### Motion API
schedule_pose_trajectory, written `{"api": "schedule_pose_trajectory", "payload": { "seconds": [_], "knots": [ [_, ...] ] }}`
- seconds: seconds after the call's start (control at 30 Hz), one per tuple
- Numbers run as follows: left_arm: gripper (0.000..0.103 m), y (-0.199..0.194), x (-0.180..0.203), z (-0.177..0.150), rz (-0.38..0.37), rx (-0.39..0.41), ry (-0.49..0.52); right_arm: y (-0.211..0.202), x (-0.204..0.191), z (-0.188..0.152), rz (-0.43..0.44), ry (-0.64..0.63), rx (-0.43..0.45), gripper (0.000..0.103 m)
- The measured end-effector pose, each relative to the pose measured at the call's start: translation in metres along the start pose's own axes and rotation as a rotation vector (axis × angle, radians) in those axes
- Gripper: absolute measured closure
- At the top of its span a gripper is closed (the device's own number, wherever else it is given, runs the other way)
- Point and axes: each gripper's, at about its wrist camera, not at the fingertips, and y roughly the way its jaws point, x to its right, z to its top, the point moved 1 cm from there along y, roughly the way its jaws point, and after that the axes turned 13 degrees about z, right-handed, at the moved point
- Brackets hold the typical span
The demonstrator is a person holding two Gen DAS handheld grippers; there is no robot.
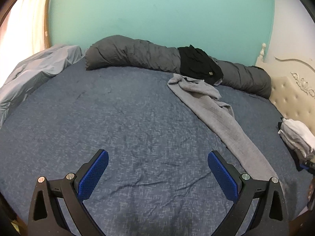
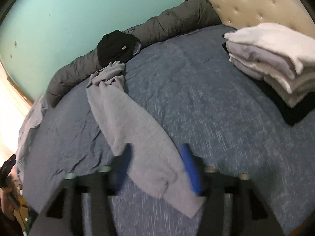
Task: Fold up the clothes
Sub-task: 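Lay the hoodie sleeve flat on the sheet with the right tool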
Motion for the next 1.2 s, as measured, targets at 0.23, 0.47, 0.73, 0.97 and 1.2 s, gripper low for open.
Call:
{"api": "schedule_pose_trajectory", "payload": {
  "seconds": [0.23,0.47,0.73,0.97,1.2],
  "knots": [
    [0.0,0.039,0.019,-0.002,-0.022,-0.024,-0.015,0.064,-0.04,0.017,0.063,-0.07,-0.073,0.028],
    [0.0,0.083,0.027,0.005,-0.013,-0.019,-0.046,0.14,-0.081,0.037,0.083,-0.149,-0.12,0.025],
    [0.0,0.134,0.026,-0.003,-0.005,-0.036,-0.061,0.211,-0.098,0.053,0.119,-0.137,-0.189,0.024],
    [0.0,0.169,0.022,-0.023,0.004,-0.063,-0.075,0.266,-0.113,0.064,0.072,-0.236,-0.218,0.024],
    [0.0,0.19,0.018,-0.036,0.014,-0.081,-0.095,0.318,-0.121,0.088,0.019,-0.292,-0.209,0.024]
  ]
}}
